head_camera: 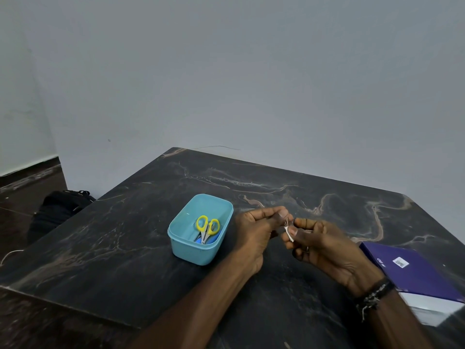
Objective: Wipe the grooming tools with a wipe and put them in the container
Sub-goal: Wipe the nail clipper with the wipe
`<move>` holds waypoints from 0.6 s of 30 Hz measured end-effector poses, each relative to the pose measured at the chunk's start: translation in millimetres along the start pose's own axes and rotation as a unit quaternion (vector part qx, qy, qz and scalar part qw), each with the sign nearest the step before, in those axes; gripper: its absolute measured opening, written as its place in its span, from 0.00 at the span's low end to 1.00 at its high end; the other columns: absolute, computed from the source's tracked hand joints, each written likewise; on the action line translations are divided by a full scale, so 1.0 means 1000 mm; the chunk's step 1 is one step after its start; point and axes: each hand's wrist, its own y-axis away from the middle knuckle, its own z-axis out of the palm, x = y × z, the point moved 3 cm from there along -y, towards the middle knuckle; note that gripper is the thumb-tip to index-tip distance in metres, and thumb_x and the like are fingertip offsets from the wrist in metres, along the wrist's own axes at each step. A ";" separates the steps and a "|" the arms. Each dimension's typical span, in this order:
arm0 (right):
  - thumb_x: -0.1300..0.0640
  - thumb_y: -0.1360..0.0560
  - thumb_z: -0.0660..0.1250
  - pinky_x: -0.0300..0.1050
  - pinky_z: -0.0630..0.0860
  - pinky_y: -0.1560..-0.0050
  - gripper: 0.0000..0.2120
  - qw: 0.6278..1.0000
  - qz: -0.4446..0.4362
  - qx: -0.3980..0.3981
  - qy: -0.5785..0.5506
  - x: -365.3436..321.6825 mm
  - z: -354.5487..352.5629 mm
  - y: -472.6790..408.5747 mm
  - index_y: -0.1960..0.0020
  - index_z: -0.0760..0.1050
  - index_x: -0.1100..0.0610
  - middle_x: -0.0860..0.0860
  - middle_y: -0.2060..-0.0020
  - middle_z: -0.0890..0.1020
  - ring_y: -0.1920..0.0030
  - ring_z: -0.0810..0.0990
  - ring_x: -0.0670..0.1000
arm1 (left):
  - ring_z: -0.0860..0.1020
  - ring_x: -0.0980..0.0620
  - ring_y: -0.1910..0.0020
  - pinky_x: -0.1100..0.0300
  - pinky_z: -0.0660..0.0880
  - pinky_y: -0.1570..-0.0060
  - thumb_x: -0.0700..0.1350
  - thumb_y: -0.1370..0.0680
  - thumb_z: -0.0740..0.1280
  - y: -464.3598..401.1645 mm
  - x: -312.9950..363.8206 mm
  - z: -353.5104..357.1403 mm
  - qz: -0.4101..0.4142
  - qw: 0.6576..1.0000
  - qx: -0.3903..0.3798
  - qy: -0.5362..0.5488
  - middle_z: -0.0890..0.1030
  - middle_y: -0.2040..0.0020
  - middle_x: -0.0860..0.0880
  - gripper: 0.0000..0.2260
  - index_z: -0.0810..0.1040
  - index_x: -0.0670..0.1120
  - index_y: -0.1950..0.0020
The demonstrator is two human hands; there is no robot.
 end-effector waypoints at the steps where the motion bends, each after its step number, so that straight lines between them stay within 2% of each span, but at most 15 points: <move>1: 0.58 0.38 0.80 0.40 0.75 0.65 0.21 1.000 0.000 0.007 -0.004 0.000 -0.001 0.000 0.48 0.79 0.64 0.58 0.61 0.83 0.65 0.80 0.50 | 0.84 0.49 0.56 0.49 0.79 0.46 0.39 0.28 0.73 0.000 -0.001 0.000 -0.002 1.000 -0.004 0.000 0.86 0.58 0.45 0.02 0.84 0.44 0.57; 2: 0.59 0.37 0.79 0.40 0.75 0.65 0.21 1.000 -0.003 0.020 -0.012 0.000 -0.002 0.000 0.47 0.78 0.65 0.59 0.61 0.83 0.64 0.81 0.50 | 0.84 0.49 0.55 0.48 0.79 0.45 0.39 0.28 0.73 0.001 -0.001 0.000 -0.007 1.000 -0.011 0.001 0.86 0.58 0.45 0.02 0.84 0.44 0.56; 5: 0.54 0.45 0.82 0.39 0.76 0.67 0.28 0.998 -0.022 0.044 -0.031 0.000 -0.005 -0.001 0.50 0.79 0.65 0.60 0.61 0.84 0.65 0.82 0.50 | 0.83 0.46 0.54 0.44 0.79 0.45 0.37 0.29 0.73 0.000 -0.004 0.002 -0.036 0.999 -0.028 0.013 0.86 0.56 0.43 0.04 0.84 0.43 0.55; 6: 0.54 0.46 0.82 0.39 0.76 0.67 0.27 0.998 -0.024 0.045 -0.033 0.001 -0.005 -0.002 0.52 0.80 0.64 0.59 0.61 0.84 0.65 0.82 0.50 | 0.83 0.46 0.54 0.44 0.79 0.46 0.37 0.29 0.73 -0.001 -0.004 0.002 -0.045 0.998 -0.034 0.022 0.86 0.55 0.42 0.04 0.83 0.43 0.55; 9: 0.59 0.37 0.76 0.39 0.75 0.66 0.14 0.999 -0.013 0.024 -0.034 0.000 -0.004 -0.001 0.54 0.80 0.64 0.58 0.62 0.83 0.65 0.80 0.49 | 0.83 0.47 0.57 0.50 0.81 0.51 0.36 0.28 0.72 -0.002 -0.004 0.002 -0.046 0.997 -0.045 0.038 0.85 0.56 0.42 0.04 0.83 0.42 0.54; 13: 0.57 0.40 0.80 0.39 0.77 0.67 0.21 1.000 0.013 -0.017 -0.006 0.001 -0.003 -0.001 0.51 0.79 0.64 0.59 0.62 0.83 0.65 0.81 0.50 | 0.84 0.49 0.61 0.56 0.82 0.59 0.36 0.28 0.72 -0.002 -0.001 0.000 -0.016 0.998 0.002 0.058 0.85 0.59 0.42 0.06 0.81 0.39 0.52; 16: 0.61 0.38 0.77 0.39 0.77 0.69 0.21 0.999 0.032 0.030 0.011 0.002 -0.003 0.001 0.49 0.74 0.64 0.62 0.61 0.84 0.67 0.83 0.52 | 0.83 0.48 0.60 0.56 0.81 0.60 0.38 0.29 0.74 -0.003 0.002 -0.004 0.018 0.998 0.048 0.047 0.85 0.58 0.40 0.07 0.81 0.40 0.52; 18: 0.62 0.34 0.73 0.40 0.76 0.69 0.16 0.995 0.015 0.089 0.038 0.000 -0.004 0.001 0.49 0.74 0.64 0.62 0.60 0.85 0.67 0.83 0.51 | 0.83 0.46 0.60 0.56 0.81 0.62 0.40 0.29 0.75 -0.001 0.004 -0.004 0.041 0.996 0.068 0.030 0.85 0.57 0.39 0.07 0.81 0.41 0.53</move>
